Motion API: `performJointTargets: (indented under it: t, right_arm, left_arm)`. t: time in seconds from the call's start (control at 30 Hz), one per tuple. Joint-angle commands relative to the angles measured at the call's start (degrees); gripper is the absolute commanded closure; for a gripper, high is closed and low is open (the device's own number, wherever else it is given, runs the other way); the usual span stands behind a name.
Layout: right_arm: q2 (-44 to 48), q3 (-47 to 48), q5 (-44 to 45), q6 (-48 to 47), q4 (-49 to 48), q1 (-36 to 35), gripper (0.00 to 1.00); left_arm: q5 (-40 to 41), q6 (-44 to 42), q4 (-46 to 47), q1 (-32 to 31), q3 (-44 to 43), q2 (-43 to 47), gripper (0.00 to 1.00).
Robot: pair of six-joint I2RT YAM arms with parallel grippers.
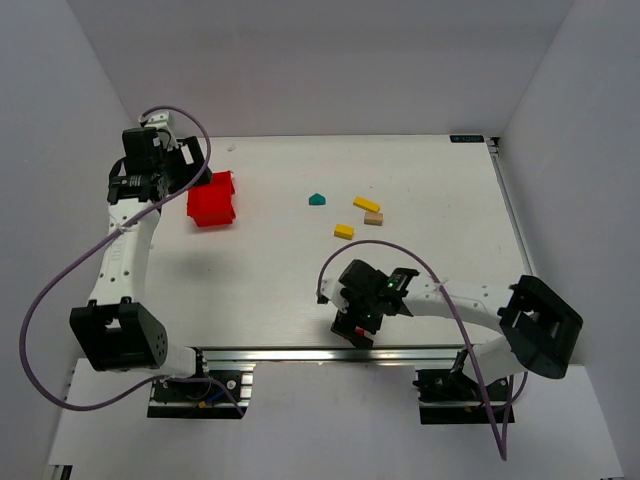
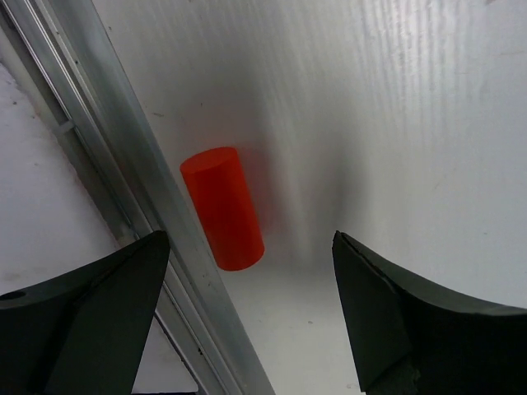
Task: Build the wood block tower
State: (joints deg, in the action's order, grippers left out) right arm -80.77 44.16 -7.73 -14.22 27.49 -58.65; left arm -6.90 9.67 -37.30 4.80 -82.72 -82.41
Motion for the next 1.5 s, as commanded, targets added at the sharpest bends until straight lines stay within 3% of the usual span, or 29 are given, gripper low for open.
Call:
performJointTargets:
  t: [0.0, 0.1, 0.27, 0.4, 0.53, 0.63, 0.83, 1.0, 1.17, 1.33, 1.4, 1.43, 1.47]
  right_arm:
    - [-1.49, 1.19, 1.48, -1.78, 1.43, -1.37, 0.15]
    - [-0.71, 0.58, 3.50, -1.16, -0.94, -1.73, 0.19]
    - [0.88, -0.65, 3.60, -1.16, -6.65, -1.82, 0.35]
    - [-2.10, -0.39, 3.24, -1.69, -7.10, -1.82, 0.37]
    - [-3.69, 0.04, 5.26, -0.99, -8.32, -1.90, 0.52]
    - [-2.99, 0.93, 7.02, -0.99, -9.99, -1.64, 0.75]
    - [-3.68, 0.31, 17.82, 0.67, -16.13, 0.28, 0.89]
    - [-6.94, 5.04, 27.40, 2.88, -19.39, 5.29, 0.91]
    - [-12.03, 10.67, 27.33, 3.76, -22.21, 12.85, 0.88]
    - [-21.51, 19.80, 25.58, 3.67, -21.95, 18.65, 0.88]
    - [-22.85, 21.40, 24.52, 2.97, -21.77, 19.80, 0.84]
    - [-23.37, 22.01, 24.08, 2.62, -21.86, 20.68, 0.73]
    - [-23.47, 22.89, 24.16, 2.44, -22.03, 21.12, 0.70]
  left_arm:
    - [-0.14, 2.19, 2.94, 0.12, 1.51, 2.69, 0.02]
    - [1.01, 2.54, 2.58, 0.21, 1.68, 3.48, 0.02]
    - [0.91, 3.25, 2.76, 0.12, 2.73, 4.27, 0.02]
    - [2.67, 4.39, 2.23, 0.12, 4.23, 5.33, 0.02]
    - [2.15, 5.35, 3.72, 0.12, 7.12, 7.70, 0.02]
    - [2.24, 6.06, 3.73, 0.12, 8.01, 8.93, 0.02]
    - [1.37, 12.37, 2.23, 0.13, 9.32, 10.43, 0.02]
    - [0.39, 19.14, 2.67, 0.12, 12.23, 10.70, 0.02]
    - [-5.39, 23.11, 3.89, 0.04, 14.95, 10.17, 0.02]
    - [-4.36, 24.52, 1.45, 0.04, 15.75, 8.67, 0.02]
    - [-4.53, 24.43, -0.22, -0.05, 15.40, 8.41, 0.02]
    - [-4.79, 24.17, -0.84, -0.05, 15.05, 8.41, 0.02]
    - [-4.97, 23.99, -1.19, -0.14, 14.87, 8.84, 0.02]
